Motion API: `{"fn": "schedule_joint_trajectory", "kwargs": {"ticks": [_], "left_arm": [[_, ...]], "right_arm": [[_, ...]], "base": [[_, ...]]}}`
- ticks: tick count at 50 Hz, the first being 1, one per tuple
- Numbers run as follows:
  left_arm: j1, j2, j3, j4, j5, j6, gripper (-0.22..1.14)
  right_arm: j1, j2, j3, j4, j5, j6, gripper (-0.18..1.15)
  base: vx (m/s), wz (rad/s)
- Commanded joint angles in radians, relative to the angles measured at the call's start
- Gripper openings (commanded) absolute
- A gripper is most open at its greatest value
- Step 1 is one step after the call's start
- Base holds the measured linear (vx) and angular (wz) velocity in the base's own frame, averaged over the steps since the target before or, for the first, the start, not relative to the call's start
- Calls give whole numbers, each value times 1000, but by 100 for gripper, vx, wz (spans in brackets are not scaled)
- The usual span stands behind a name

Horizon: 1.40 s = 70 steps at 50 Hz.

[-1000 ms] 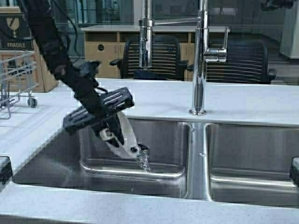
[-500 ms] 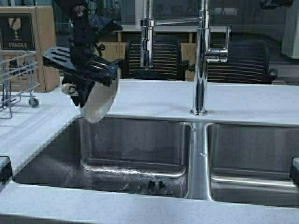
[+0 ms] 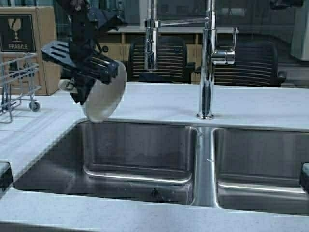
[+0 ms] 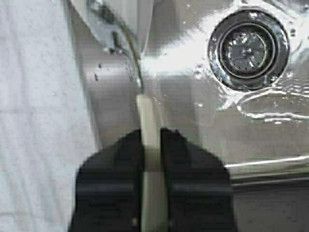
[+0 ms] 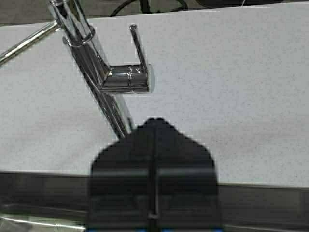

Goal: Wash the pan

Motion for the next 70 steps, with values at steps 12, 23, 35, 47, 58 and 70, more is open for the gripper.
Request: {"fn": "schedule_joint_trajectory", "kwargs": {"ticks": [12, 23, 35, 47, 58, 70], "left_arm": [[232, -336, -38, 15, 35, 307, 3], [431, -426, -71, 9, 81, 448, 3], [592, -408, -60, 31, 21, 646, 3], [845, -351, -14, 17, -150, 696, 3], [948, -244, 28, -20, -242, 696, 4], [979, -120, 31, -23, -255, 695, 4]], "right_arm": [[3, -11, -15, 0, -11, -5, 5], [5, -11, -21, -2, -12, -8, 5], [3, -12, -40, -5, -14, -11, 5], [3, -11, -49, -12, -14, -11, 5], [3, -11, -51, -17, -12, -11, 5], [3, -12, -48, -17, -11, -12, 5]], "base": [[0, 0], [0, 0], [0, 0], [0, 0], [0, 2], [0, 1]]}}
